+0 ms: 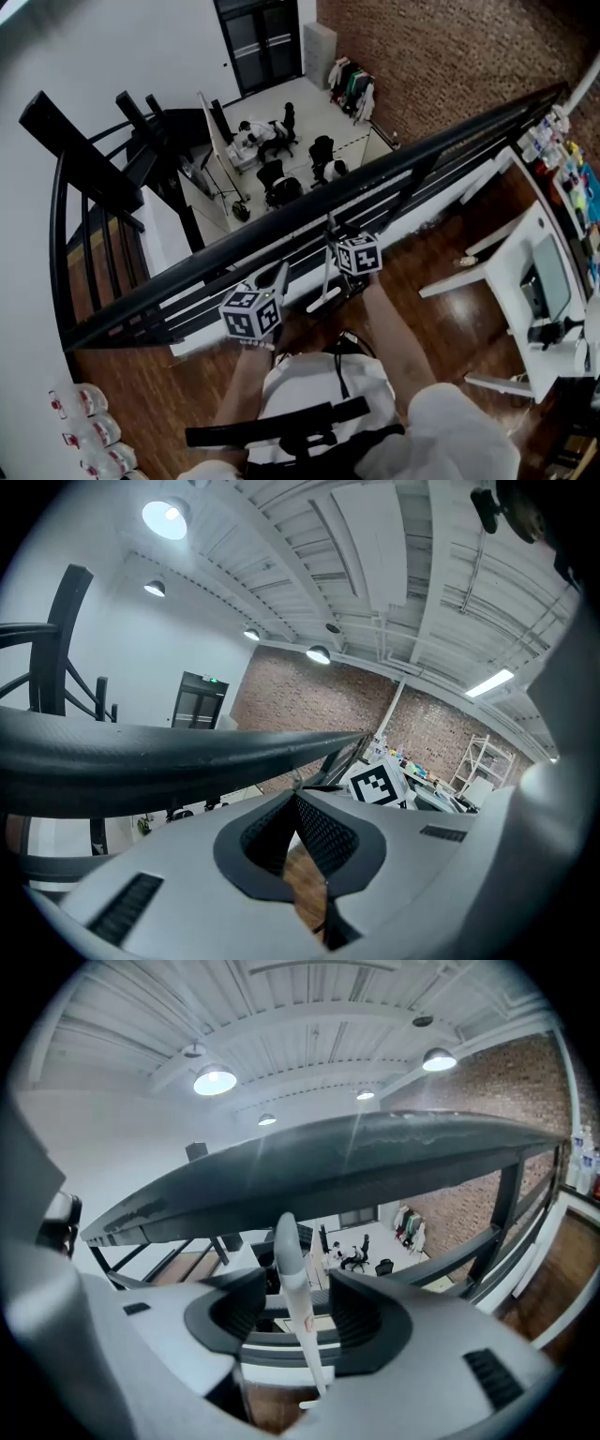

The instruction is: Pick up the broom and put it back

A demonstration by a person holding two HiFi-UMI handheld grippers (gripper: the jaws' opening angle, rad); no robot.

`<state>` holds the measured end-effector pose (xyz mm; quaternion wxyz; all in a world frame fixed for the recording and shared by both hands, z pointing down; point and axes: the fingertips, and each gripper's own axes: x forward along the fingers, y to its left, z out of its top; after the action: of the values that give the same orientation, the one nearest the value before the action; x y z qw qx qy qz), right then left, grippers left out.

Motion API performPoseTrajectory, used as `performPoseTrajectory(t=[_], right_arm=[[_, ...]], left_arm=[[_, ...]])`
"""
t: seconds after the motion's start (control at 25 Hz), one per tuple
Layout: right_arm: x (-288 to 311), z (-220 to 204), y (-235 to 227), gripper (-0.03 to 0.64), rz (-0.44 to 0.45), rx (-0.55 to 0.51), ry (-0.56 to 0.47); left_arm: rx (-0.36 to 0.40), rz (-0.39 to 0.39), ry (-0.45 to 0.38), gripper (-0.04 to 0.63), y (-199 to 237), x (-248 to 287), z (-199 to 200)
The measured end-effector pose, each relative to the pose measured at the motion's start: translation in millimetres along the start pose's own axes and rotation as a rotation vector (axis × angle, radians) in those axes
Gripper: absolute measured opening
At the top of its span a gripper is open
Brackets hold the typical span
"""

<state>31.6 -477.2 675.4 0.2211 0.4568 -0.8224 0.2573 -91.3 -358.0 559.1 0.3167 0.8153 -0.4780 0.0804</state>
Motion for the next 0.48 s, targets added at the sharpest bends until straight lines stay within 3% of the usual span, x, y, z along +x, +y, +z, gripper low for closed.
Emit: performPoseTrajectory(t=[0.08, 0.24, 0.4, 0.48], right_arm=[[-13, -4, 1, 0.234, -0.014, 0.016, -0.021], [-48, -13, 11, 0.074, -0.049, 0.041, -0.089], [-82, -28, 27, 0.013, -0.098, 0.068, -0.119], [-100, -37, 36, 0.014, -0.129, 0.082, -0.121]], left_arm=[[0.008, -0.018, 0.003, -0.012, 0, -1, -2], [0.042, -0.058, 0.019, -0.011, -3, -6, -11], [0.100, -0.100, 0.042, -0.012, -8, -16, -20], [0.109, -0.134, 0.054, -0.012, -13, -23, -25]])
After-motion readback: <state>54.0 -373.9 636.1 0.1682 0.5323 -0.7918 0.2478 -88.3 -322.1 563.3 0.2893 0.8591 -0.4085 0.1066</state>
